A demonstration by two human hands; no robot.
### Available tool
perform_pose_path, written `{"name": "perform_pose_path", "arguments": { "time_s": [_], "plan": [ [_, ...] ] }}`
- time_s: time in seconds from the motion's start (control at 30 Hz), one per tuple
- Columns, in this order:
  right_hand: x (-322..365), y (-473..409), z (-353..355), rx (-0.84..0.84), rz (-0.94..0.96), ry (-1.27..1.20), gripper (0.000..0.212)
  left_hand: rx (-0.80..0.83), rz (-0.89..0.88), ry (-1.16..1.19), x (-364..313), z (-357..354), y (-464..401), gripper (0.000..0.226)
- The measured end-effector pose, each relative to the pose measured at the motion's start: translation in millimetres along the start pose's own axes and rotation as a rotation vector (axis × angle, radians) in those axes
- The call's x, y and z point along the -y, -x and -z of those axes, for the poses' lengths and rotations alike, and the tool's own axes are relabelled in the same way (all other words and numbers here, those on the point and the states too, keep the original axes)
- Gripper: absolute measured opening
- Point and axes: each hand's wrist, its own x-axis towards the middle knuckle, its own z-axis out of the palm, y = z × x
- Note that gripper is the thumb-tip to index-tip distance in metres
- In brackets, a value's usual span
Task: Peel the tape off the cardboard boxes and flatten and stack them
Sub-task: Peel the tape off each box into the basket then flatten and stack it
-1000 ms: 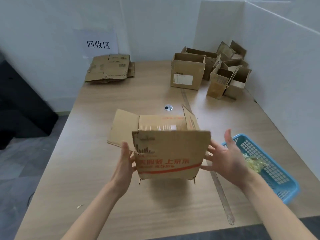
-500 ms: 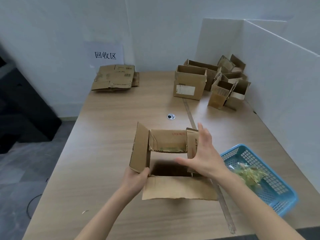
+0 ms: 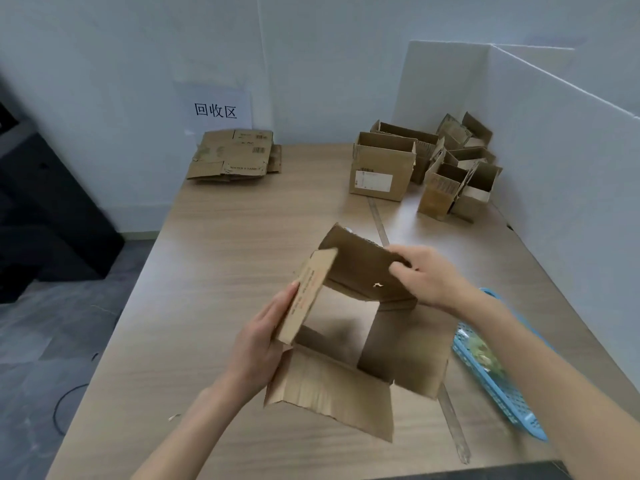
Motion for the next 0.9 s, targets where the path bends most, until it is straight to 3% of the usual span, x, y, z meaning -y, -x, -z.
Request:
{"name": "perform_pose_path", "arguments": {
  "time_s": [0.07,0.13,0.3,0.47,0.6,0.73,0.9],
  "plan": [
    [-5,6,0,0.036,0.033,0.000,0.054,0.016,-0.002,-0.034,7,-2,7,0.077],
    [-9,16,-14,0.062,0.082,0.077,0.065,0.084,0.058,-0.044,17,-9,18,0.083],
    [-30,48,-74,0.016,0.216,0.313,0.066,0.368,0.121,-0.134,55,-25,60,0.087],
    [-64,77,-87,-0.176,0.222,0.283,0.070,0.402,-0.002,-0.189,62,-33,75,0.075],
    [-84,96,-80,-0.253,0.263,0.241,0.070,0.370,-0.071,-0.147,55,-51,74,0.091],
    [-91,109,-69,-0.175,0.257,0.333,0.069,0.397,-0.016,-0.129,47,-70,69,0.104],
    [-127,149,-87,0.078,0.113,0.509,0.086,0.632,-0.074,-0.394,58,-99,87,0.076]
  ]
}}
